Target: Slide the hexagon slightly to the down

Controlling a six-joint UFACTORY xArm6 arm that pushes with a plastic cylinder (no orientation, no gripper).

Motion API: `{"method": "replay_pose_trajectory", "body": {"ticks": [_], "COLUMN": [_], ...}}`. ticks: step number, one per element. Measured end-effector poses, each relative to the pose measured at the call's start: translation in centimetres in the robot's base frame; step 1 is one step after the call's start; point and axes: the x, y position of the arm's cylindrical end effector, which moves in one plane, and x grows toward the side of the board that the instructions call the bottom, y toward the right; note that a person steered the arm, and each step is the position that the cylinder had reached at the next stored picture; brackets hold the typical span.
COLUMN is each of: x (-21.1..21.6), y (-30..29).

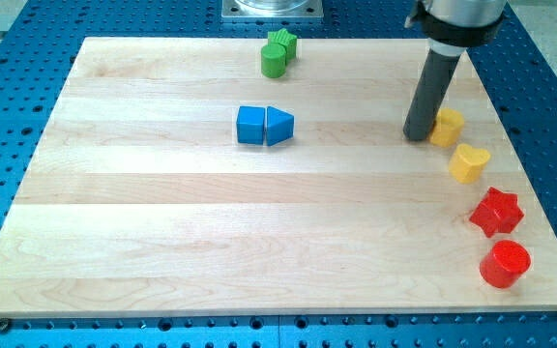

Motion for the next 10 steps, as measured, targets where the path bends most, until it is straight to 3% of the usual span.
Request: {"method": "replay_pose_trajectory", "body": {"ticks": [1, 4, 8, 9, 10], "x": [-3.1, -2.3, -1.6, -0.6, 4.7], "y": [-0.2, 3.7, 3.2, 2.1, -7.7]}}
